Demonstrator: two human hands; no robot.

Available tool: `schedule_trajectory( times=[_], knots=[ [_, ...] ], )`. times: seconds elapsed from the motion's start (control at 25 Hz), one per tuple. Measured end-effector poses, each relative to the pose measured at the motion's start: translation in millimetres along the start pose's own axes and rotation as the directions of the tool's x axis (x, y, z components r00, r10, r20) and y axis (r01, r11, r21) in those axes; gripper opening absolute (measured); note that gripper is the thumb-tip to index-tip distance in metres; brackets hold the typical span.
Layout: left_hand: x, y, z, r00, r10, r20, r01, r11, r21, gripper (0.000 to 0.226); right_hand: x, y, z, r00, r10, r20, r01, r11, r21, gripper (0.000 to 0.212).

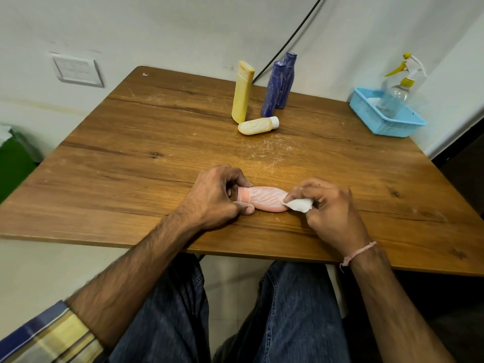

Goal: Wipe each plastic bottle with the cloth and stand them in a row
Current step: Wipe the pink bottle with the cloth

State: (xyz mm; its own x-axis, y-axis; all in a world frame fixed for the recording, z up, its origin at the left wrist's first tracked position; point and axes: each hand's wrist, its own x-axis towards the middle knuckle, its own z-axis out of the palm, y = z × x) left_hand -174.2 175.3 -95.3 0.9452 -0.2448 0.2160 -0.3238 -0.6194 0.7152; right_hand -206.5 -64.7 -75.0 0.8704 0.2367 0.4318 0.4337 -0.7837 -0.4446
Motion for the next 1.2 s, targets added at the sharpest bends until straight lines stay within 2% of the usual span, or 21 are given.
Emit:
schedule_trajectory(
  times=[0.12,0.24,0.4,0.56,0.76,1.0,1.2],
  knots=[
    [1,-1,-1,1.0,0.012,0.011,-0.012,1.0,0.008,0.044,5,-3,0,0.998,-0.058,0.006,0.058,0.997,-0.051,0.041],
    [1,0,-1,0.999,0.027,0.017,-0.027,1.0,0.008,0.045,8,2,-7,0.962,-0.229,0.149,0.23,0.973,0.009,0.037],
    [3,-1,-2,0.998,0.031,0.046,-0.032,0.999,0.018,0.046,18,6,-6,0.984,-0.129,0.126,0.133,0.991,-0.024,0.04],
    [2,-1,-2,0.998,0.042,0.049,-0.043,0.999,0.03,0.047,16,7,-14,0.943,-0.241,0.229,0.242,0.97,0.027,0.035],
    [3,-1,-2,0.997,0.042,0.062,-0.045,0.998,0.035,0.046,17,-1,2,0.989,-0.101,0.104,0.103,0.995,-0.009,0.042],
    [5,-2,-1,0.997,0.047,0.061,-0.049,0.998,0.028,0.047,5,11,-15,0.988,-0.081,0.128,0.076,0.996,0.041,0.039],
    [5,-3,-2,0.997,0.051,0.063,-0.053,0.998,0.029,0.047,22,-9,11,0.992,-0.038,0.12,0.031,0.998,0.062,0.045]
  ],
)
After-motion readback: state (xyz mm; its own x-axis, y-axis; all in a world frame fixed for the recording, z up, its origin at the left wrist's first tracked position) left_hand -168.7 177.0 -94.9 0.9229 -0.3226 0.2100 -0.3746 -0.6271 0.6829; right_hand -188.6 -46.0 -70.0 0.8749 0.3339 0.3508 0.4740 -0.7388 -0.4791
